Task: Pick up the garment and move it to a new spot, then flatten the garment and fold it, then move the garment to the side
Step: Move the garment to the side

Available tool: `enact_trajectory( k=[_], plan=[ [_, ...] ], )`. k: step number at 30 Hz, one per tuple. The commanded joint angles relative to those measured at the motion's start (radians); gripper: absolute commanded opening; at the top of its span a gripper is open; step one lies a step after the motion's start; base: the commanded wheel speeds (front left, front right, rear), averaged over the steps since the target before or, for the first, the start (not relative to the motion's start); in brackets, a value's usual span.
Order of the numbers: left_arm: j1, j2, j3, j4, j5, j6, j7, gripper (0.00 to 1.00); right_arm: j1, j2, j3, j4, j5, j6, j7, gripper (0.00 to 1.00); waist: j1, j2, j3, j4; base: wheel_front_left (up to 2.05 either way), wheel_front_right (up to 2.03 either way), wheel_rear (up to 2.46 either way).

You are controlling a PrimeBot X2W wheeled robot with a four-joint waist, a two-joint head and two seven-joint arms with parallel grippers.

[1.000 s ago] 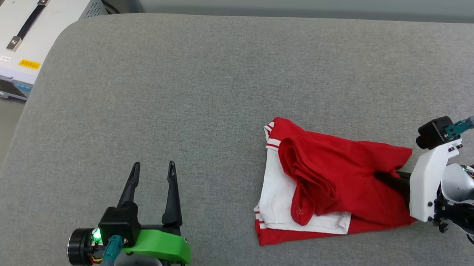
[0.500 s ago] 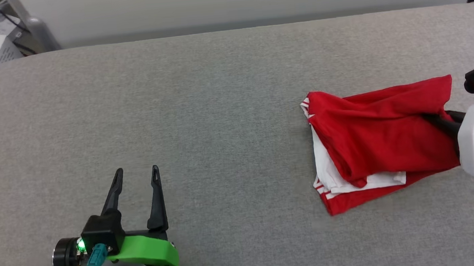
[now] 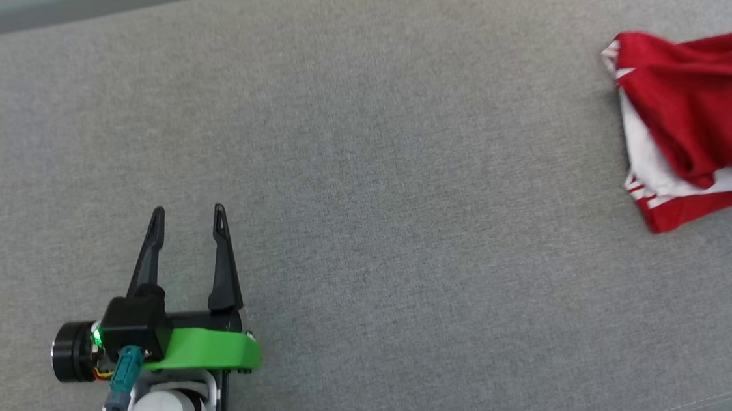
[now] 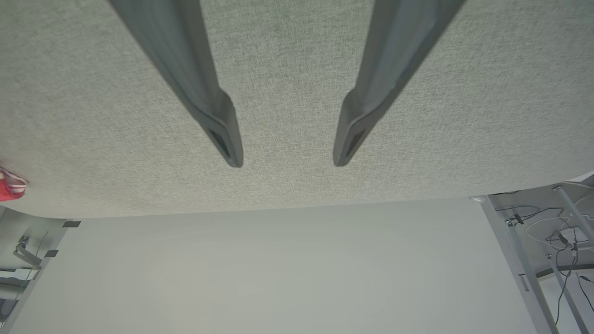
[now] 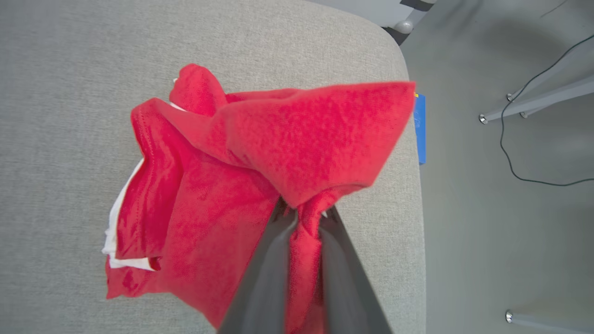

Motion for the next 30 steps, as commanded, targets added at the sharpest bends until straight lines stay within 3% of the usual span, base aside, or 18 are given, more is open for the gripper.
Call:
enact_trajectory(
  k=[1, 9, 20, 21, 22, 23, 24, 30],
  plan=[
    [-0.025, 0.005, 0.005, -0.014, 0.013, -0.007, -0.006, 1.0, -0.03, -0.001, -0.014, 0.023, -0.019, -0.001, 0.005, 0.0, -0.0001, -0.0001, 0.083, -0.004, 0.0, 0.0, 0.0],
    [-0.084, 0.013, 0.006, -0.07, 0.026, -0.015, -0.006, 1.0, -0.149, 0.009, -0.134, 0.2, -0.115, -0.001, -0.013, 0.0, -0.0001, -0.0001, 0.202, 0.01, 0.0, 0.0, 0.0],
    [-0.105, 0.019, 0.015, -0.092, 0.026, -0.019, -0.006, 1.0, -0.21, 0.034, -0.204, 0.314, -0.195, -0.001, -0.05, 0.0, -0.0001, -0.0001, 0.219, 0.021, 0.0, 0.0, 0.0],
    [-0.104, 0.019, 0.016, -0.09, 0.026, -0.019, -0.006, 1.0, -0.211, 0.039, -0.205, 0.321, -0.203, -0.001, -0.054, 0.09, -0.0001, -0.0001, 0.213, 0.021, 0.0, 0.0, 0.0],
    [-0.102, 0.019, 0.016, -0.088, 0.025, -0.019, -0.006, 1.0, -0.213, 0.041, -0.206, 0.328, -0.217, -0.001, -0.062, 0.63, -0.0001, -0.0001, 0.208, 0.021, 0.0, 0.0, 0.0],
    [-0.102, 0.018, 0.016, -0.086, 0.025, -0.018, -0.006, 1.0, -0.213, 0.042, -0.206, 0.331, -0.227, -0.001, -0.069, 0.9, -0.0001, -0.0001, 0.203, 0.022, 0.0, 0.0, 0.0],
    [-0.101, 0.017, 0.015, -0.084, 0.024, -0.018, -0.006, 1.0, -0.213, 0.048, -0.213, 0.339, -0.239, -0.001, -0.085, 1.0, -0.0001, -0.0001, 0.193, 0.024, 0.0, 0.0, 0.0],
    [-0.075, 0.008, 0.01, -0.071, 0.015, -0.011, -0.006, 1.0, -0.191, 0.07, -0.231, 0.318, -0.279, -0.001, -0.189, 1.0, -0.0001, -0.0001, 0.122, 0.033, 0.0, 0.0, 0.0]
  ],
)
